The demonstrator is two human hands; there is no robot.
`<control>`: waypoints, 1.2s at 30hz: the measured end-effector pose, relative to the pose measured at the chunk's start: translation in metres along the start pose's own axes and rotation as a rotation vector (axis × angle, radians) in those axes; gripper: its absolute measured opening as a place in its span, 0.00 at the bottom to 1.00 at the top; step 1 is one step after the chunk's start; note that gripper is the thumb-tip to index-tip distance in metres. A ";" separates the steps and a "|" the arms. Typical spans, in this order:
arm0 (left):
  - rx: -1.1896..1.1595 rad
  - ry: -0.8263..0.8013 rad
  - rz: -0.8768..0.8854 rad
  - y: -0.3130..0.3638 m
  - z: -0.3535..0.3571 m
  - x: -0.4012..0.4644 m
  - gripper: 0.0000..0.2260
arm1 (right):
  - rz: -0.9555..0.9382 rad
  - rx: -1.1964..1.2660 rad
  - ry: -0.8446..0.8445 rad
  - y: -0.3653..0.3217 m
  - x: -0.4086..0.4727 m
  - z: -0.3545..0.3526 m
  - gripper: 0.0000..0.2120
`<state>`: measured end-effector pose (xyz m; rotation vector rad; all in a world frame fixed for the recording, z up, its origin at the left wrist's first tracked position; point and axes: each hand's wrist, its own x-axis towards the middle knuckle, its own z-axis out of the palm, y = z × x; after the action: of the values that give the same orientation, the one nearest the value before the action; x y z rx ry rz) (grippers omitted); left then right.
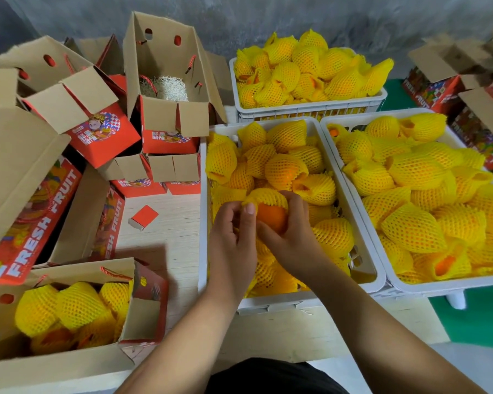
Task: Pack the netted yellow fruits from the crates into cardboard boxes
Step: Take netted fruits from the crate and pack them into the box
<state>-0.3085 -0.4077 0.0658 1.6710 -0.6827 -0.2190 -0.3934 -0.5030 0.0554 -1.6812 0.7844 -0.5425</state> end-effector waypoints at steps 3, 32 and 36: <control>-0.019 0.008 -0.018 0.003 -0.002 0.001 0.10 | 0.028 0.175 -0.166 -0.002 -0.001 0.000 0.29; -0.821 -0.099 -0.630 -0.028 -0.083 0.011 0.38 | 0.148 -1.095 -0.182 0.024 0.015 0.041 0.36; -1.024 -0.143 -0.706 -0.034 -0.126 0.018 0.29 | 0.079 -0.671 0.116 -0.008 -0.002 0.047 0.31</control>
<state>-0.2206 -0.3098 0.0666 0.8273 0.0079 -1.0111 -0.3597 -0.4691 0.0520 -2.2278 1.2012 -0.3373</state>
